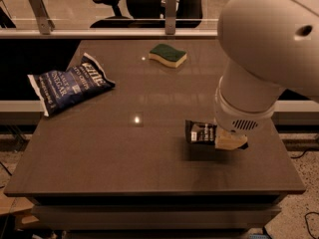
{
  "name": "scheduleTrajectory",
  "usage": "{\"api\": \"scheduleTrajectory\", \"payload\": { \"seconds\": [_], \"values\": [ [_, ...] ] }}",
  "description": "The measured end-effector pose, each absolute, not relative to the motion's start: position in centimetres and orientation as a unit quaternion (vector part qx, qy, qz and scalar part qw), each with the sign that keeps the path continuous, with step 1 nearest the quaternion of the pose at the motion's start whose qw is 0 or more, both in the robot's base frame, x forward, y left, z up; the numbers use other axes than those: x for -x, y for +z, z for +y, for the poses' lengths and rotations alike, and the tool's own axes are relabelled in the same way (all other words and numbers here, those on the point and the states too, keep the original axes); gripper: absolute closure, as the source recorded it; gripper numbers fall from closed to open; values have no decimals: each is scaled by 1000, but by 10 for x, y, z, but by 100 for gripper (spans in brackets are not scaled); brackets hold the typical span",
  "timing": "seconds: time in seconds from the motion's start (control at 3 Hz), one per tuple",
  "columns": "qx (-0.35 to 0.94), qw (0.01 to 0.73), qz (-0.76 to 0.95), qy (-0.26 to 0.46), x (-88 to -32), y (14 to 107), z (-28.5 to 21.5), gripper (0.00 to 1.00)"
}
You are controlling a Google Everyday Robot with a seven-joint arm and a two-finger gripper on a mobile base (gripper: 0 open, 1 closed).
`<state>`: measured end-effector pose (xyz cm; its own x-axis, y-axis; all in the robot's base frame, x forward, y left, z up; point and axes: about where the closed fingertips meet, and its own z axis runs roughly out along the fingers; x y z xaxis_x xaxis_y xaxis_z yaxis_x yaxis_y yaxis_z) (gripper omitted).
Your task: Move rxbar chocolate near sponge
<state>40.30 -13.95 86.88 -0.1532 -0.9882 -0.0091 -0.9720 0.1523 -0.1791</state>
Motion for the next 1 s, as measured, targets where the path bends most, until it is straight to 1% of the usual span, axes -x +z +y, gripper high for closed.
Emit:
{"api": "scheduleTrajectory", "payload": {
  "seconds": [0.33,1.0],
  "values": [
    [640,70,761,-79,-407,887,-149,100],
    [635,91,759,-110,-440,943,-184,100]
  ]
}}
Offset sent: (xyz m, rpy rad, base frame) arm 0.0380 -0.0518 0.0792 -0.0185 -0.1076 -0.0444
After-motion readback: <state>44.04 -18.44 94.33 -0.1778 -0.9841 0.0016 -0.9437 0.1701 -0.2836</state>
